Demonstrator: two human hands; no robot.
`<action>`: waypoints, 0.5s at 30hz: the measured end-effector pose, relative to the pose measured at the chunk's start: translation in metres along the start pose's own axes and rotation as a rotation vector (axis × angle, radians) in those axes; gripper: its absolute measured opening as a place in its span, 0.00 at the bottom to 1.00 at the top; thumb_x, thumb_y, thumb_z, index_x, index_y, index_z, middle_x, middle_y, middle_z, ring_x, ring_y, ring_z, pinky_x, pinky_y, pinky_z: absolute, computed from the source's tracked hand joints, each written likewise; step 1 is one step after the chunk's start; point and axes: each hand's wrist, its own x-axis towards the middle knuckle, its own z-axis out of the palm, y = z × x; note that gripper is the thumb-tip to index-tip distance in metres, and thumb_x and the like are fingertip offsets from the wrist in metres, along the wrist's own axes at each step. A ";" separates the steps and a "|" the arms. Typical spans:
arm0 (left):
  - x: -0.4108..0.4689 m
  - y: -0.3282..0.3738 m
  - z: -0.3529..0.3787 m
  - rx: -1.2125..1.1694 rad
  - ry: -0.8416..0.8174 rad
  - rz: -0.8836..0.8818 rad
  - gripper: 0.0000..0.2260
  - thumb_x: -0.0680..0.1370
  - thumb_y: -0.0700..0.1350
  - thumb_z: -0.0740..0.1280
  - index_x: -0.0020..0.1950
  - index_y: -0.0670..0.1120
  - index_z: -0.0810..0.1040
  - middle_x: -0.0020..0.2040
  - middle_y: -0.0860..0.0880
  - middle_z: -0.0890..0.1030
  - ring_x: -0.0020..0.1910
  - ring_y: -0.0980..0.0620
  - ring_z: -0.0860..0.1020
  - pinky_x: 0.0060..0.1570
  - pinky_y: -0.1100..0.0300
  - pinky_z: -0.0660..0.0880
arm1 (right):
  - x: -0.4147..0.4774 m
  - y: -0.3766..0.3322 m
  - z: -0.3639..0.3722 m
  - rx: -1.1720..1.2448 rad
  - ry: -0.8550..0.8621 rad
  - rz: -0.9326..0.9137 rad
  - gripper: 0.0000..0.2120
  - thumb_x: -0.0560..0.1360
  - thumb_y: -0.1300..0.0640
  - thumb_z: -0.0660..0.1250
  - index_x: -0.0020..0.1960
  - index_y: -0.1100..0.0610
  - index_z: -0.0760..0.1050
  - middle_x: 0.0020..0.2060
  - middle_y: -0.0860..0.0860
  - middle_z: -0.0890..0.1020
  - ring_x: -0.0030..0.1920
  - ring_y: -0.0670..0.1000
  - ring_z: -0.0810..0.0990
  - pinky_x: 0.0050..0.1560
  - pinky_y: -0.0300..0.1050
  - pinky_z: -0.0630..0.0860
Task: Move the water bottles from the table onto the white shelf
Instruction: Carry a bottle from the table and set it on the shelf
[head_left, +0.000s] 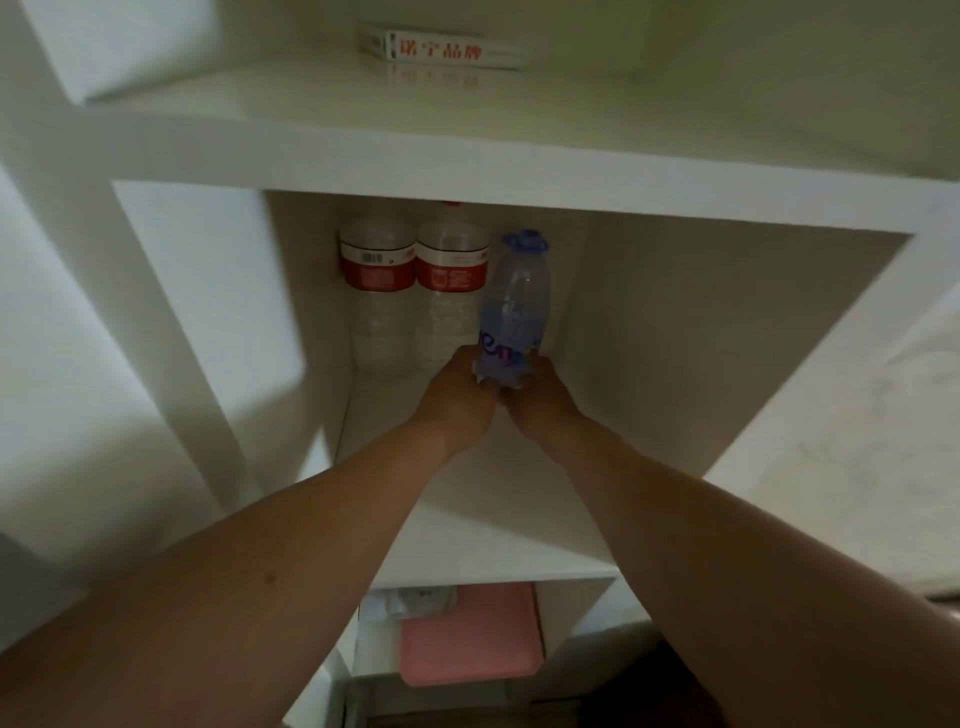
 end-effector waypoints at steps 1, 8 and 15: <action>-0.006 0.001 -0.002 -0.002 -0.001 0.011 0.22 0.86 0.40 0.64 0.80 0.44 0.69 0.67 0.47 0.79 0.64 0.45 0.79 0.57 0.60 0.73 | -0.002 0.008 0.004 -0.040 0.016 -0.009 0.34 0.77 0.56 0.74 0.80 0.62 0.68 0.71 0.58 0.79 0.71 0.62 0.78 0.73 0.56 0.74; -0.048 0.016 0.004 0.046 -0.045 0.044 0.26 0.84 0.41 0.65 0.82 0.50 0.67 0.68 0.40 0.80 0.64 0.39 0.80 0.62 0.52 0.77 | -0.082 -0.017 -0.017 0.063 -0.004 0.130 0.24 0.85 0.57 0.62 0.81 0.55 0.63 0.68 0.58 0.78 0.68 0.60 0.80 0.62 0.50 0.77; -0.082 0.031 0.009 0.126 -0.023 0.157 0.19 0.84 0.43 0.66 0.76 0.45 0.73 0.68 0.43 0.80 0.65 0.42 0.80 0.61 0.54 0.75 | -0.137 -0.040 -0.053 -0.081 -0.027 0.135 0.18 0.86 0.58 0.59 0.76 0.54 0.71 0.68 0.54 0.81 0.68 0.54 0.78 0.67 0.49 0.74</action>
